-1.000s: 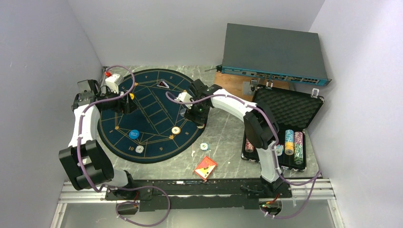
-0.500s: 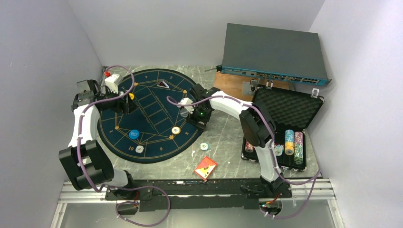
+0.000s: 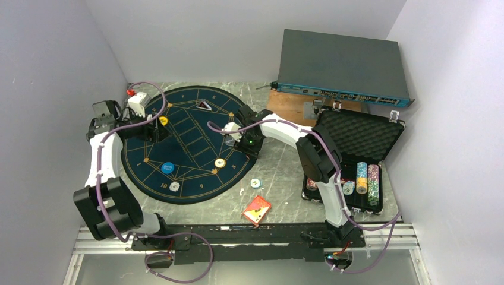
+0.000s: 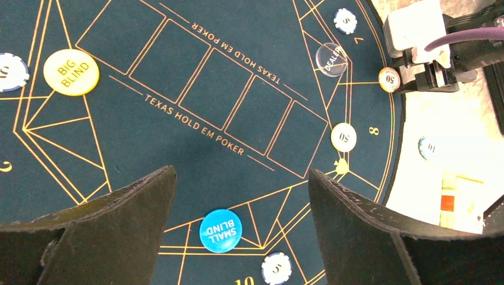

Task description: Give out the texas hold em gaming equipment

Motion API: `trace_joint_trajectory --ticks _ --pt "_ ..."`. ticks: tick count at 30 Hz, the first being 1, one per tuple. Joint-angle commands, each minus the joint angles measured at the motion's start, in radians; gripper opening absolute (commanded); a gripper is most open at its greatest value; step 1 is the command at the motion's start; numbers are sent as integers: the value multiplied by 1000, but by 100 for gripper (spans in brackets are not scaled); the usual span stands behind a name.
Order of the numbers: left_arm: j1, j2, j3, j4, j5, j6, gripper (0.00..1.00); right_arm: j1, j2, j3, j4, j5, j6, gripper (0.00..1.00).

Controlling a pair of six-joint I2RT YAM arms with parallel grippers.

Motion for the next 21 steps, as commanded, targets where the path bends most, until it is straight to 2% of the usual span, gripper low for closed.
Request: trace_joint_trajectory --ticks 1,16,21 --pt "20 -39 23 -21 38 32 87 18 2 34 17 6 8 40" --pt "25 -14 32 -15 45 32 87 6 125 231 60 59 29 37" --pt "25 -8 29 -9 38 27 88 -9 140 241 86 89 26 38"
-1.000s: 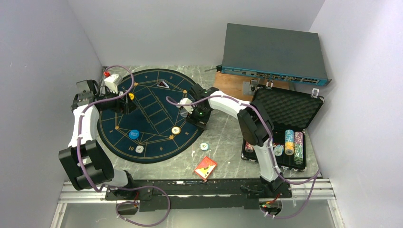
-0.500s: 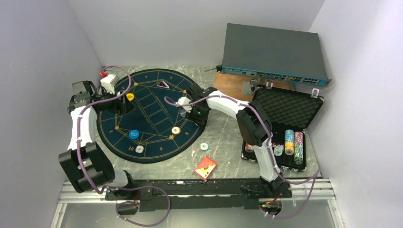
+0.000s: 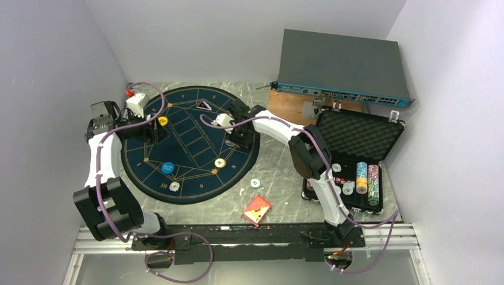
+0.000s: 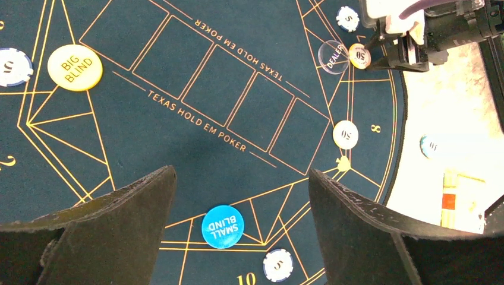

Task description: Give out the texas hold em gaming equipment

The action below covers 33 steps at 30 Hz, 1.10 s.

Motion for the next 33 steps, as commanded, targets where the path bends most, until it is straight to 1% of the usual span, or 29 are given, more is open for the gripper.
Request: trace_joint_trajectory --ticks 1,4,8,11,14,17,20,25,28,30,33 --pt "5 -1 27 6 32 11 88 -22 18 38 57 53 7 39" --pt "5 -2 25 2 37 19 89 -25 16 48 56 46 8 46" --pt "3 -13 28 -17 43 36 90 -25 -30 51 32 11 24 63" --pt "-1 -28 19 -24 51 49 90 -24 -104 39 19 1 35 64" --pt "-40 -39 5 -64 52 100 89 -24 -202 -2 -2 -19 48 64" --pt "-133 -51 -27 -90 -14 151 88 -26 -320 -102 -17 -48 56 65" --pt "-248 -43 -55 -94 -103 174 88 -31 -442 -248 -19 -68 54 67" --pt "-446 12 -85 -47 -223 150 88 -43 -641 -573 55 -56 56 67" --pt "-540 74 -72 -20 -288 131 87 -57 -741 -719 105 -60 56 67" --pt "-611 120 -67 2 -339 120 87 -76 -787 -787 137 -59 53 67" --pt "-684 168 -63 42 -401 109 86 -124 -825 -847 164 -85 54 67"
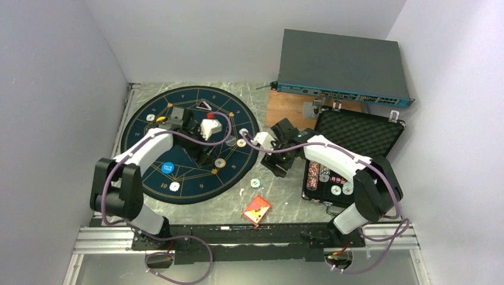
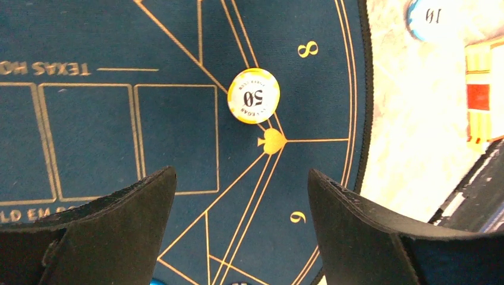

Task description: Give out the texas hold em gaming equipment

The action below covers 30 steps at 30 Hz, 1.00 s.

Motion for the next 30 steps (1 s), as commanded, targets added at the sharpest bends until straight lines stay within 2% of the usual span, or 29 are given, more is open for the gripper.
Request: trace_joint_trajectory --ticks 1,9,18,22,27,30 --pt "-96 57 20 75 -128 -21 86 -63 -86 -59 108 -38 16 67" --pt "-225 176 46 134 -256 -31 83 -129 -134 -84 124 -48 15 67" --pt "-270 257 85 158 -315 -14 79 -136 -129 -81 133 -28 21 68" --pt "-273 281 95 159 -307 -12 70 -141 -126 -80 133 -23 22 68" --pt "-273 276 98 152 -298 -7 52 -149 -122 -81 133 -21 22 68" --pt "-271 256 108 135 -296 -7 45 -151 -118 -80 131 -24 23 68"
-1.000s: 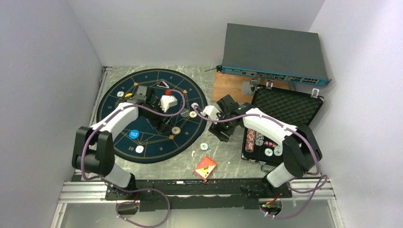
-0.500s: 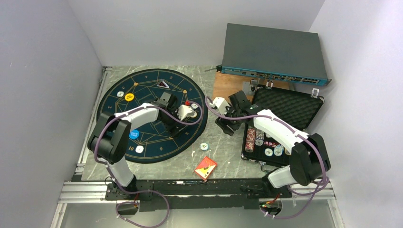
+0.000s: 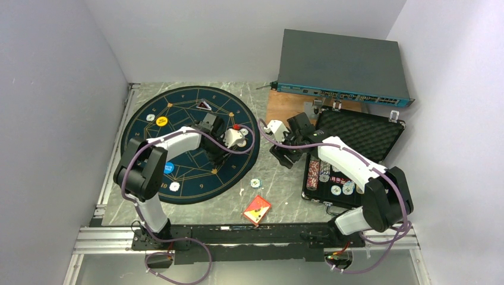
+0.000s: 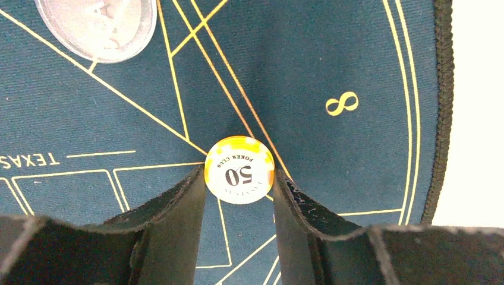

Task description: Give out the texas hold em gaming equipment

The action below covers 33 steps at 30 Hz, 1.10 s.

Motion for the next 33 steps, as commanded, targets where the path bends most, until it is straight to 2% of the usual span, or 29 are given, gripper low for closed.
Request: trace_joint_trajectory --ticks 1,11,17,21,26,33 --pt "-1 -21 40 -6 24 8 43 -6 1 3 22 -12 8 68" --pt "56 -94 56 -90 123 20 41 -8 3 2 18 -15 6 68" --pt "125 -189 4 -145 153 51 40 -8 -1 3 14 -21 6 68" --pt "253 -309 -73 -224 184 115 41 -7 -5 2 12 -21 6 68" --pt "448 -473 -197 -308 183 267 41 -7 -2 4 8 -28 7 68" --pt "702 -524 -296 -331 168 428 42 -8 1 6 6 -32 7 68"
